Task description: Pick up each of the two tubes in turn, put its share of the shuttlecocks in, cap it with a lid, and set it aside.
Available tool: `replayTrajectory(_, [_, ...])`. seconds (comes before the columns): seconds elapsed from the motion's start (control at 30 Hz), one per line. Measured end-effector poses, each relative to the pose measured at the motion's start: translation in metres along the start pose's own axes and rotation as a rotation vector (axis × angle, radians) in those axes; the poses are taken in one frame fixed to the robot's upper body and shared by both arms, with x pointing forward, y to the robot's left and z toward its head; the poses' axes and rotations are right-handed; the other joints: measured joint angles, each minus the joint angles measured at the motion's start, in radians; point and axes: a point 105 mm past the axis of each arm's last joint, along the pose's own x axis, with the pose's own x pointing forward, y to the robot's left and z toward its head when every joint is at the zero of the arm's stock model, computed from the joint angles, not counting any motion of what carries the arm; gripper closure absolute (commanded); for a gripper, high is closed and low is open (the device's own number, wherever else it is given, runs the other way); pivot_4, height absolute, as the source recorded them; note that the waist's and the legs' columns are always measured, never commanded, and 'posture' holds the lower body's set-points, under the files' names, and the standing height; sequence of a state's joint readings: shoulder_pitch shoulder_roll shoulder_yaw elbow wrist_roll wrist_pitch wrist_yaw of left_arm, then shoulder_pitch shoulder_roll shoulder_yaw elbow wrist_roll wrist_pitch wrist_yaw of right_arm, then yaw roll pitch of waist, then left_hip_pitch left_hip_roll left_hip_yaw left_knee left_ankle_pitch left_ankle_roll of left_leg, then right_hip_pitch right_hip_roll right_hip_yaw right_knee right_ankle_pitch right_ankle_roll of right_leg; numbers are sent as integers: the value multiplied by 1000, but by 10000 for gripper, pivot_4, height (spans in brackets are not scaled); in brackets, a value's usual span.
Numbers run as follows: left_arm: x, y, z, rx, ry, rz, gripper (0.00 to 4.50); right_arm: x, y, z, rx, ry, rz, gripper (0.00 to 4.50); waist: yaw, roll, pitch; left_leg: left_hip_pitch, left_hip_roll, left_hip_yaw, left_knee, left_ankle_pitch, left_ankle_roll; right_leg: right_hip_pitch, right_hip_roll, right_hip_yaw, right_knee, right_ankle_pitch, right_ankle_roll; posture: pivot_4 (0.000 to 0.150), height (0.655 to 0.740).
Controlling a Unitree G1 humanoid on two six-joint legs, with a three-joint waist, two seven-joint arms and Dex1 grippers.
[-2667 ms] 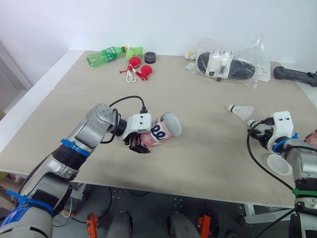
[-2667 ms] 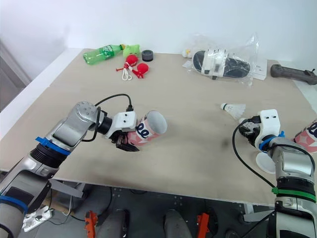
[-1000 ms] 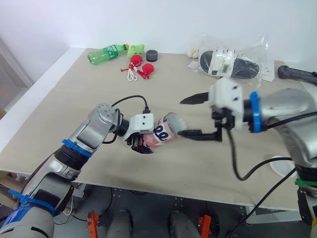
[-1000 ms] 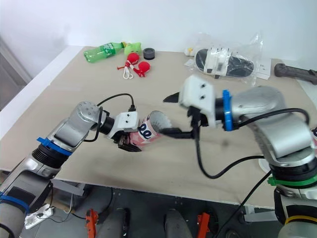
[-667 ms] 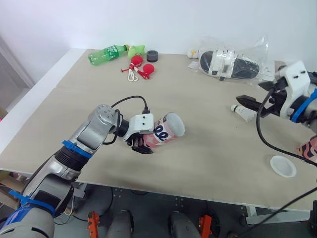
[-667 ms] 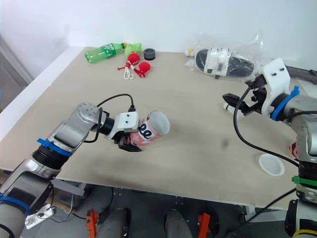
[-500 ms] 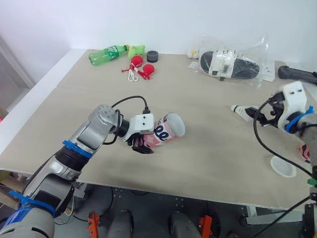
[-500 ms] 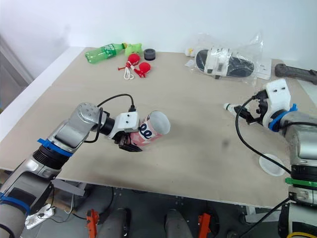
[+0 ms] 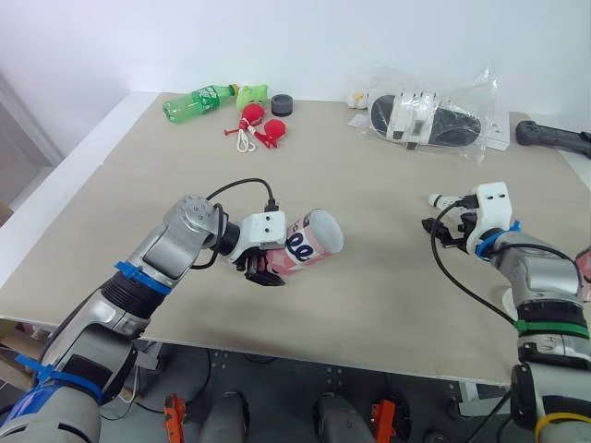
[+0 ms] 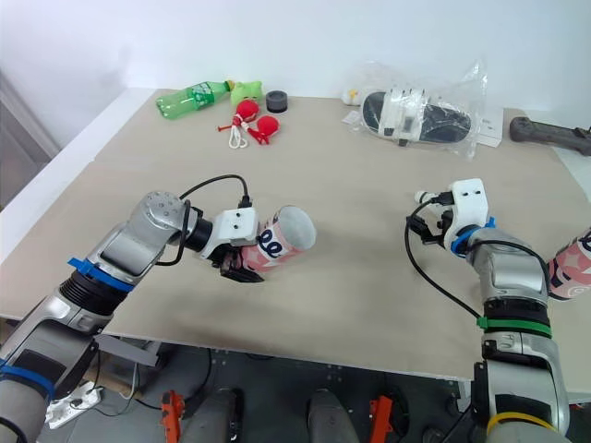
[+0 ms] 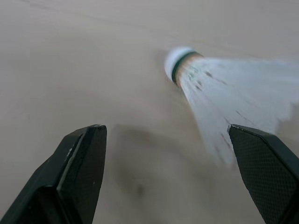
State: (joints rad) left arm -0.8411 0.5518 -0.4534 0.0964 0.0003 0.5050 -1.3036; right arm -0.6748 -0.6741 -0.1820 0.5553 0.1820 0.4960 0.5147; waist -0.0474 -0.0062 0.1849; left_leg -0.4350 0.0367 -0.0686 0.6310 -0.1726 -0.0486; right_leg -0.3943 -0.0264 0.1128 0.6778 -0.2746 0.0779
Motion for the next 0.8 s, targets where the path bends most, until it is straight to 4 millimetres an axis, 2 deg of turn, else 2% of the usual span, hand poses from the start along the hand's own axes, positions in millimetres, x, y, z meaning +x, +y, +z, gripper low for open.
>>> replayTrajectory(0.1, [0,0,0,-2,1,1,8510,7,2,7,-19,-15,3,590,0,0,0,0,0,0,-1,0,0,0,0,0,0,0,0,1500,7400])
replayTrajectory(0.13, [0,0,0,-1,0,1,8510,8,2,8,-27,-18,2,2888,0,0,0,0,0,0,-1,0,0,0,0,0,0,0,0,1500,7400])
replayTrajectory(0.2, [0,-1,1,1,0,1,8510,11,1,7,-39,-19,-9,9455,0,0,0,0,0,0,-1,0,0,0,0,0,0,0,0,1500,7400])
replayTrajectory(0.43, [-1,-1,0,-4,4,6,8510,16,-4,-5,-58,-6,-38,43244,-1,0,0,0,0,0,-1,0,0,0,0,0,0,0,-1,1500,7400])
replayTrajectory(0.57, [-1,-1,0,-4,4,7,8510,15,2,3,-86,-51,4,44321,-1,0,0,0,0,0,-1,0,0,0,0,0,0,0,-1,1500,7400])
replayTrajectory(0.67, [-1,-2,0,-3,5,7,8510,7,23,25,-165,-155,145,44321,-2,0,0,1,0,0,-2,0,0,0,0,0,0,0,0,1500,7400])
replayTrajectory(0.7, [-1,-2,0,-2,5,7,8510,5,25,27,-170,-162,159,44321,-1,0,0,1,0,0,-2,0,0,0,0,0,0,0,0,1500,7400])
replayTrajectory(0.73, [0,-2,1,1,2,6,8510,-10,45,43,-234,-223,304,44321,0,1,0,1,0,-1,-3,0,0,0,0,0,0,0,0,1500,7400])
replayTrajectory(0.8, [0,-2,2,3,0,5,8510,-31,66,61,-314,-258,454,44321,2,3,2,0,-1,-1,-3,0,0,0,-1,0,0,0,0,1500,7400])
